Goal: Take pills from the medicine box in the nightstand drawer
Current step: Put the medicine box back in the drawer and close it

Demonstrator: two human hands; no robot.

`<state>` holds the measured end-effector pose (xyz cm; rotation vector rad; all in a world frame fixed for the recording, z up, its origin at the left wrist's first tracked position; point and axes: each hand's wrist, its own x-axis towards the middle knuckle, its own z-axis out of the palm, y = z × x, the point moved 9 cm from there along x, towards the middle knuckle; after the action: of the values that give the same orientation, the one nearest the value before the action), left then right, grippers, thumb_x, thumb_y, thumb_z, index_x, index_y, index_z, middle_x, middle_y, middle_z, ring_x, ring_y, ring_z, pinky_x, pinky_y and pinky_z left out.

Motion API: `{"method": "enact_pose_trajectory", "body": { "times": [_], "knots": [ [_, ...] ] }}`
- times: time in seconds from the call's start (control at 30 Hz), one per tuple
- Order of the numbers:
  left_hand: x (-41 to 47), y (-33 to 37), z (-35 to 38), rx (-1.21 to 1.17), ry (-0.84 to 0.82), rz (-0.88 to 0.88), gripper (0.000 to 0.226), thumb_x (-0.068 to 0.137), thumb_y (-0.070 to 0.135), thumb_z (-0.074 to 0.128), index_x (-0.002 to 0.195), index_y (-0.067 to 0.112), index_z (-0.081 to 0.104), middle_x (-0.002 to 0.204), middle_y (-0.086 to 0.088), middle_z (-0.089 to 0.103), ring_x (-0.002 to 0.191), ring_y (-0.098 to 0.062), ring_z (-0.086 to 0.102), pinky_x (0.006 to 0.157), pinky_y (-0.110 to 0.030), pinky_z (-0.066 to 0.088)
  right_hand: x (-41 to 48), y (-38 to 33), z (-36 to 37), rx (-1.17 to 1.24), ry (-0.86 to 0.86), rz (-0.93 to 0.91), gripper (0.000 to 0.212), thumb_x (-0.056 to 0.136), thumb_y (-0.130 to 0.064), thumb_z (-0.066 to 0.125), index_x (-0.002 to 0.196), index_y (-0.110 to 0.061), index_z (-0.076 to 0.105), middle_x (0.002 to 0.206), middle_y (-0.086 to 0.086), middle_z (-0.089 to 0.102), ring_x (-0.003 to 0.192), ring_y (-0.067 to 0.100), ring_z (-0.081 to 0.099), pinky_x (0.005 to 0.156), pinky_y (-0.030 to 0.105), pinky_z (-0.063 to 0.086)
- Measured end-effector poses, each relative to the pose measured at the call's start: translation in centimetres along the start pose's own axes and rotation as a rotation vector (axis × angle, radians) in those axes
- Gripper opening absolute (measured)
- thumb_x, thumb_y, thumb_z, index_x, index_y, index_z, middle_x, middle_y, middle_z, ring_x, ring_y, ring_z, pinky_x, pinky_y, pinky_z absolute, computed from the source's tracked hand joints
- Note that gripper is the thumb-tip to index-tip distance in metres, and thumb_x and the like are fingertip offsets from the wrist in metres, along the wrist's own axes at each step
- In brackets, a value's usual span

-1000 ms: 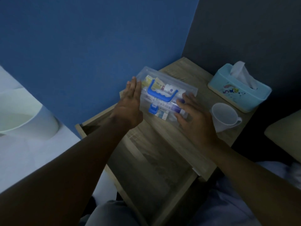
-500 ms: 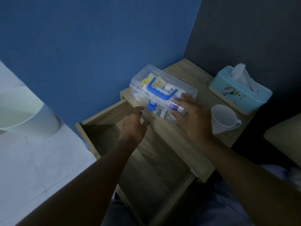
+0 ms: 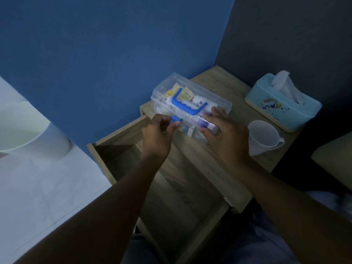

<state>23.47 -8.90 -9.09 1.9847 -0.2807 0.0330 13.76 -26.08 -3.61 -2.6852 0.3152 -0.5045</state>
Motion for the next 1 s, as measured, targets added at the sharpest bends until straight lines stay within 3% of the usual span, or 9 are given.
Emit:
{"method": "enact_pose_trajectory", "body": {
  "times": [0.27, 0.43, 0.53, 0.6, 0.67, 0.73, 0.87, 0.93, 1.0],
  "knots": [
    [0.3, 1.1, 0.1, -0.141, 0.214, -0.106, 0.018, 0.089, 0.027, 0.068, 0.101, 0.016, 0.074, 0.087, 0.012, 0.072, 0.077, 0.011, 0.064, 0.068, -0.002, 0.049, 0.0, 0.2, 0.2, 0.02, -0.011, 0.012, 0.042, 0.095, -0.025, 0.067, 0.134, -0.011, 0.063, 0.148, 0.009, 0.054, 0.146, 0.02, 0.041, 0.113, 0.044, 0.044],
    [-1.9, -0.8, 2.0, -0.356, 0.262, -0.244, 0.029, 0.092, 0.009, 0.062, 0.12, 0.013, 0.069, 0.114, 0.006, 0.07, 0.103, 0.006, 0.062, 0.091, -0.01, 0.05, -0.1, 0.4, 0.0, 0.034, 0.034, -0.022, 0.04, 0.093, -0.025, 0.069, 0.13, -0.011, 0.067, 0.143, 0.011, 0.059, 0.142, 0.023, 0.047, 0.109, 0.047, 0.048],
    [-2.2, -1.3, 3.1, -0.365, 0.192, -0.271, 0.038, 0.095, 0.01, 0.057, 0.131, 0.021, 0.061, 0.12, 0.01, 0.065, 0.095, 0.017, 0.058, 0.08, -0.001, 0.047, 0.0, 0.6, 0.0, 0.027, 0.04, -0.038, 0.041, 0.093, -0.027, 0.07, 0.13, -0.011, 0.067, 0.143, 0.011, 0.06, 0.141, 0.023, 0.049, 0.106, 0.048, 0.05],
    [-2.3, -1.1, 4.0, -0.273, 0.09, -0.245, 0.046, 0.099, 0.013, 0.049, 0.143, 0.026, 0.046, 0.12, 0.009, 0.061, 0.094, 0.009, 0.058, 0.073, 0.004, 0.044, 0.0, 0.6, 0.0, 0.025, 0.042, -0.045, 0.04, 0.093, -0.026, 0.07, 0.13, -0.01, 0.067, 0.142, 0.011, 0.06, 0.141, 0.023, 0.049, 0.106, 0.049, 0.05],
    [-2.7, -0.2, 5.1, -0.179, 0.0, -0.199, 0.058, 0.099, 0.01, 0.044, 0.153, 0.023, 0.027, 0.119, 0.004, 0.059, 0.091, 0.004, 0.059, 0.075, 0.001, 0.044, 0.0, 0.6, 0.0, 0.04, 0.037, -0.044, 0.04, 0.093, -0.025, 0.07, 0.13, -0.011, 0.066, 0.143, 0.011, 0.06, 0.141, 0.023, 0.048, 0.107, 0.049, 0.05],
    [-3.0, 0.3, 5.5, -0.157, -0.012, -0.16, 0.066, 0.095, -0.001, 0.045, 0.155, 0.013, 0.022, 0.122, -0.008, 0.062, 0.094, -0.002, 0.06, 0.083, -0.01, 0.047, -0.1, 0.6, -0.1, 0.04, 0.034, -0.051, 0.041, 0.092, -0.024, 0.071, 0.13, -0.011, 0.066, 0.143, 0.01, 0.06, 0.142, 0.023, 0.048, 0.107, 0.05, 0.049],
    [-3.1, -0.3, 5.5, -0.269, -0.08, -0.238, 0.071, 0.096, 0.001, 0.044, 0.156, 0.023, 0.015, 0.124, 0.016, 0.05, 0.089, 0.019, 0.054, 0.073, 0.0, 0.046, 0.2, 0.3, -0.5, -0.029, -0.001, -0.042, 0.043, 0.09, -0.029, 0.073, 0.13, -0.015, 0.066, 0.142, 0.009, 0.061, 0.14, 0.023, 0.05, 0.112, 0.05, 0.042],
    [-2.8, -0.6, 4.2, -0.329, -0.018, -0.289, 0.065, 0.097, 0.006, 0.044, 0.155, 0.024, 0.021, 0.133, 0.019, 0.041, 0.096, 0.023, 0.052, 0.072, 0.002, 0.046, 0.7, -0.1, -1.2, -0.039, 0.009, -0.041, 0.04, 0.089, -0.033, 0.074, 0.124, -0.015, 0.071, 0.133, 0.008, 0.068, 0.128, 0.02, 0.061, 0.107, 0.044, 0.048],
    [-1.7, -0.5, 2.2, -0.334, 0.084, -0.295, 0.058, 0.099, 0.011, 0.045, 0.153, 0.021, 0.028, 0.126, 0.019, 0.042, 0.086, 0.033, 0.048, 0.059, 0.006, 0.041, 1.4, 0.1, -2.6, 0.068, 0.083, 0.013, 0.028, 0.087, -0.039, 0.074, 0.105, -0.017, 0.078, 0.108, 0.002, 0.078, 0.096, 0.009, 0.072, 0.083, 0.03, 0.06]
  ]
}}
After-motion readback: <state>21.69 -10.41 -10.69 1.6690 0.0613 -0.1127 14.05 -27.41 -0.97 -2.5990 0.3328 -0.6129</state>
